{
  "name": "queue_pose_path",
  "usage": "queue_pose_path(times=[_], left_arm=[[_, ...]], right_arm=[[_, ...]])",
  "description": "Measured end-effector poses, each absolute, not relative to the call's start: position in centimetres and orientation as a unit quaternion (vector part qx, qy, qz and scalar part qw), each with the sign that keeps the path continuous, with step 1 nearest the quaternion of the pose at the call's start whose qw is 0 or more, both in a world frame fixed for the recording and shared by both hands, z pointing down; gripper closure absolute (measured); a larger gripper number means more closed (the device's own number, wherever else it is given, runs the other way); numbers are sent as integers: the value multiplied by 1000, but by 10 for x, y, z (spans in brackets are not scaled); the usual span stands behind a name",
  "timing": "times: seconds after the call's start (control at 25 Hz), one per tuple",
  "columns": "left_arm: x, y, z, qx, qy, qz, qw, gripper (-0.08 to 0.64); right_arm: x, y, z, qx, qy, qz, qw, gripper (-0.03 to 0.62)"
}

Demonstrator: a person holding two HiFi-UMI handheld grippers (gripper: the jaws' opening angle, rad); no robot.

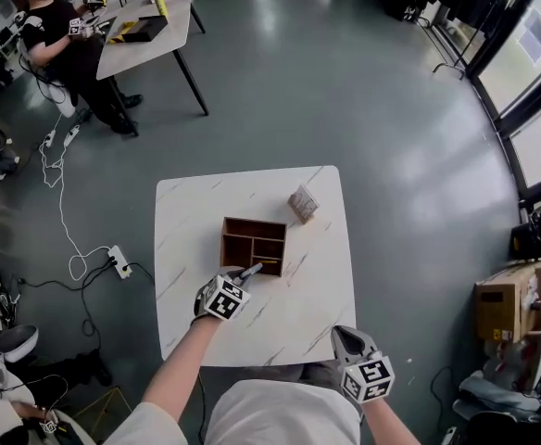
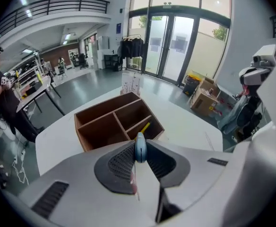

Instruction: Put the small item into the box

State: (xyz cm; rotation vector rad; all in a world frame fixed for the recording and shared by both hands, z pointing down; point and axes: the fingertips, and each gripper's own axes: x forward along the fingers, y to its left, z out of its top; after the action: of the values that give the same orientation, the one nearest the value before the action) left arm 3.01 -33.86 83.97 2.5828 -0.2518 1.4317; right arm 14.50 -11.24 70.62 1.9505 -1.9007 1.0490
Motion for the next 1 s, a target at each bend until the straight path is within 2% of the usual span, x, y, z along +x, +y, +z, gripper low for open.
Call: queue_pose_path(times=[0.48,1.0], left_arm=[[52,-332,873,795,49,597,-96,482],[47,-324,871,811,30,581,-61,459]], right_arm=[[150,-105,714,677,-628,371,98,565],[148,-94,718,680,-624,374,92,565]])
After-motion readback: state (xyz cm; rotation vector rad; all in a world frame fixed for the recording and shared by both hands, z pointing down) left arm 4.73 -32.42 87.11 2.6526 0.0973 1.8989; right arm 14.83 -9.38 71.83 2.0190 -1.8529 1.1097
